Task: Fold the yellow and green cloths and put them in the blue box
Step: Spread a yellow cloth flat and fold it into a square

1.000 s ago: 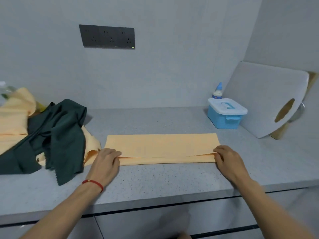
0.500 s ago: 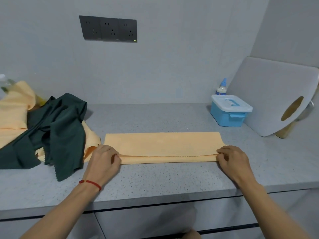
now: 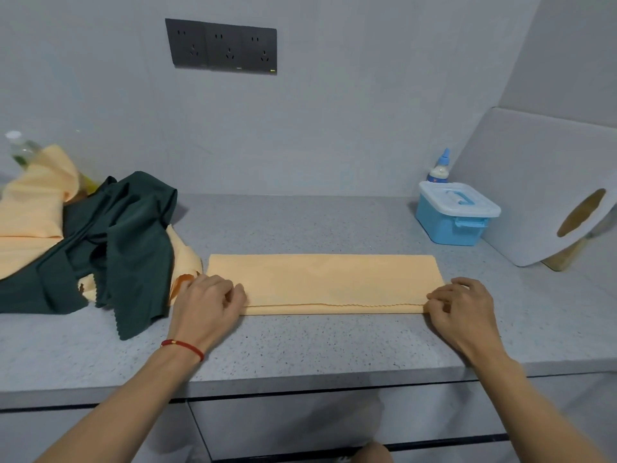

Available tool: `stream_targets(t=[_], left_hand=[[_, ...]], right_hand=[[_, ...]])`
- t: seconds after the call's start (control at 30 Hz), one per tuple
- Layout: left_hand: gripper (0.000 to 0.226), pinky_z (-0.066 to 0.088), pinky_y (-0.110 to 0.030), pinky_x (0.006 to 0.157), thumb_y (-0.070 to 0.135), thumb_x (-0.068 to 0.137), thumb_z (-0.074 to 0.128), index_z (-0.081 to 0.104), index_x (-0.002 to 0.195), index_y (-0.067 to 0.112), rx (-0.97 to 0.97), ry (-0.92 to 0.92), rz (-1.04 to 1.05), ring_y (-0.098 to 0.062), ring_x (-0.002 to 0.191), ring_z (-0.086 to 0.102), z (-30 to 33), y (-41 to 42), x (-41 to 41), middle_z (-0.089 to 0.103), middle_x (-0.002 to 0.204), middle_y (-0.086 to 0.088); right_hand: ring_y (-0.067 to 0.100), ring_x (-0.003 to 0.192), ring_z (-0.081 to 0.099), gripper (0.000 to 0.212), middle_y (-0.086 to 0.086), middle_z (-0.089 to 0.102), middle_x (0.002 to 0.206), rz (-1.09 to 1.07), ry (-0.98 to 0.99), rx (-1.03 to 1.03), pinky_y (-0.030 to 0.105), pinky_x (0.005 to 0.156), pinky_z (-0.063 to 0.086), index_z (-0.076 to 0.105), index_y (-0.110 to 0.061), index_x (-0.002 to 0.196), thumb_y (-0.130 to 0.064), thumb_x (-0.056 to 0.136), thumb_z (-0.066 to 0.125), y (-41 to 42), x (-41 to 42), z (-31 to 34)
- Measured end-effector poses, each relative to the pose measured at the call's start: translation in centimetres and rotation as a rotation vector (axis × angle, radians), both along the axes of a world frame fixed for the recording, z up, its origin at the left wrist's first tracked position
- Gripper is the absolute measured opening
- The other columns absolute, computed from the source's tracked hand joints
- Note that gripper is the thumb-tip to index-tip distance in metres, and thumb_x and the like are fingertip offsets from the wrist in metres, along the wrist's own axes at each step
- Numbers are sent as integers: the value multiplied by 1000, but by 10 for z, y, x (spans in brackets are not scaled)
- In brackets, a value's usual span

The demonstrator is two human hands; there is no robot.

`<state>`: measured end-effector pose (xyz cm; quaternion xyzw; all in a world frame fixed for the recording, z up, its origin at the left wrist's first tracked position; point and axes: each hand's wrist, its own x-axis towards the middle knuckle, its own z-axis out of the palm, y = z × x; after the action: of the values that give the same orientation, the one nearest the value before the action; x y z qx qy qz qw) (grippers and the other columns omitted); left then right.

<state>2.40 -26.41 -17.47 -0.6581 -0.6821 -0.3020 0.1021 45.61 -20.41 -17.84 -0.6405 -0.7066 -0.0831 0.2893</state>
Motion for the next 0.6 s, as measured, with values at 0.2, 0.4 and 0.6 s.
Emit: stream_targets(t=[0.2, 0.4, 0.6], left_hand=[[8, 44, -38, 85, 26, 81, 52, 58, 84, 21, -81, 121, -96, -17, 93, 54, -5, 7, 0, 65, 101, 3], [40, 42, -42, 99, 28, 83, 47, 73, 113, 26, -146, 227, -86, -17, 108, 59, -6, 4, 4, 71, 116, 6], [33, 31, -38, 105, 30, 92, 39, 67, 110, 32, -282, 315, 67, -13, 108, 60, 7, 13, 14, 69, 115, 13]], right_hand=[[27, 93, 60, 38, 9, 74, 84, -147, -51, -2, 45, 95, 44, 73, -12, 70, -30, 94, 49, -10, -36, 21], [24, 151, 27, 56, 7, 34, 163, 236, -137, -301, 50, 124, 18, 37, -18, 155, -39, 103, 32, 30, -185, 33], [23, 156, -16, 66, -2, -12, 171, 234, -211, -607, 57, 123, -11, -5, -27, 163, -52, 105, 12, 42, -215, -1]])
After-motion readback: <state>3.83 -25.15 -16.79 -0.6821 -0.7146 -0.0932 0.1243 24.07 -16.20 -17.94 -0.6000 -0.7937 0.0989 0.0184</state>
